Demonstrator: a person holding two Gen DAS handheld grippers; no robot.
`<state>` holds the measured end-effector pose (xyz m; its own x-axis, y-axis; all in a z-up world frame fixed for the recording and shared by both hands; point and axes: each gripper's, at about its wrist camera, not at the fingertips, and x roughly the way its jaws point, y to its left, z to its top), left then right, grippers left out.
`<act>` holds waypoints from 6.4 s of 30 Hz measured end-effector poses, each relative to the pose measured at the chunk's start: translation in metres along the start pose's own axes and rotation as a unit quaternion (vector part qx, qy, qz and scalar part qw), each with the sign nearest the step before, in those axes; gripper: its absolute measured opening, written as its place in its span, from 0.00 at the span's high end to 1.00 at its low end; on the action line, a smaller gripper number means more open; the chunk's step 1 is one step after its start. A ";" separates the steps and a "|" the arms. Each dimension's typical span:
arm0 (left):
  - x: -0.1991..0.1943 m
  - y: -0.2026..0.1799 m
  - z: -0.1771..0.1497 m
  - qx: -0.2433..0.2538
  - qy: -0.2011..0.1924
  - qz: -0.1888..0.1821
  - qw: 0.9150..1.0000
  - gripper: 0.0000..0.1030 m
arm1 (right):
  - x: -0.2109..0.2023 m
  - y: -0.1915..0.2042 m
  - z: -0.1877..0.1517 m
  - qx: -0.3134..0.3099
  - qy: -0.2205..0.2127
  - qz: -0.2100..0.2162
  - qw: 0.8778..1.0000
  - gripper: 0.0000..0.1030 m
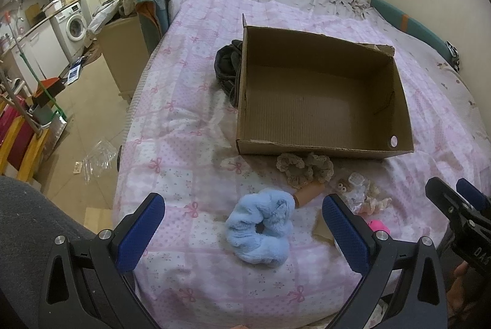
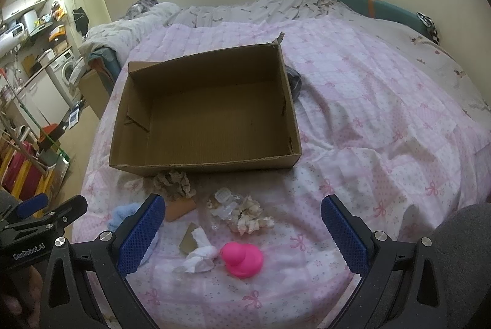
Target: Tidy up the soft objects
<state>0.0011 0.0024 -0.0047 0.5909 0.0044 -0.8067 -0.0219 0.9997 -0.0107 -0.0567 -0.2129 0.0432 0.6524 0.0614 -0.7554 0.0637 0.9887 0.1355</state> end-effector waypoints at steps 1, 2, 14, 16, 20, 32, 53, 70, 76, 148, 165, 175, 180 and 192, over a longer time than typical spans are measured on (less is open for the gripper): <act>0.000 0.000 0.000 -0.001 0.000 0.000 1.000 0.00 | 0.000 0.001 0.000 0.000 0.000 0.000 1.000 0.00; 0.000 0.000 0.000 -0.001 0.000 0.000 1.000 0.00 | 0.000 0.000 0.000 0.000 0.000 0.000 1.000 0.00; 0.000 0.000 0.000 0.000 0.000 0.001 1.000 0.00 | -0.001 0.002 -0.001 0.000 0.002 0.001 1.000 0.00; 0.000 0.000 -0.001 0.000 0.000 0.001 1.000 0.00 | -0.001 0.002 -0.001 0.000 0.001 0.001 1.000 0.00; 0.000 0.000 -0.001 0.000 0.001 0.000 1.000 0.00 | -0.001 0.002 -0.001 0.000 0.002 0.002 1.000 0.00; 0.000 -0.001 -0.001 0.000 0.001 0.001 1.000 0.00 | 0.000 0.002 -0.001 -0.001 0.002 0.002 1.000 0.00; 0.043 0.020 0.038 -0.043 0.123 0.000 0.991 0.01 | 0.018 -0.002 0.026 0.015 0.072 0.061 0.995 0.00; 0.155 -0.016 -0.028 0.010 0.276 -0.031 0.960 0.60 | 0.070 -0.030 0.012 0.072 0.159 0.060 0.983 0.00; 0.146 -0.016 -0.038 -0.001 0.274 -0.068 0.959 0.87 | 0.090 -0.033 -0.002 0.091 0.228 0.066 0.967 0.00; 0.044 -0.040 0.132 0.025 0.036 -0.017 0.999 0.87 | 0.093 -0.037 0.116 0.060 0.061 0.153 0.985 0.48; 0.098 -0.042 0.118 0.020 0.057 -0.049 0.997 0.86 | 0.138 -0.028 0.098 0.031 0.137 0.096 0.985 0.48; 0.102 -0.045 0.112 0.014 0.066 -0.047 0.997 0.86 | 0.149 -0.028 0.093 0.024 0.164 0.084 0.983 0.48; 0.105 -0.046 0.109 0.015 0.078 -0.052 0.995 0.79 | 0.150 -0.027 0.091 0.022 0.170 0.084 0.982 0.47; 0.098 -0.051 0.111 0.028 0.063 -0.057 0.996 0.30 | 0.156 -0.019 0.091 0.021 0.177 0.081 0.981 0.47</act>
<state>0.1494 -0.0451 -0.0174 0.4819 -0.1082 -0.8695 0.0857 0.9934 -0.0761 0.1127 -0.2349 -0.0185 0.3546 0.2686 -0.8956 0.0163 0.9559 0.2932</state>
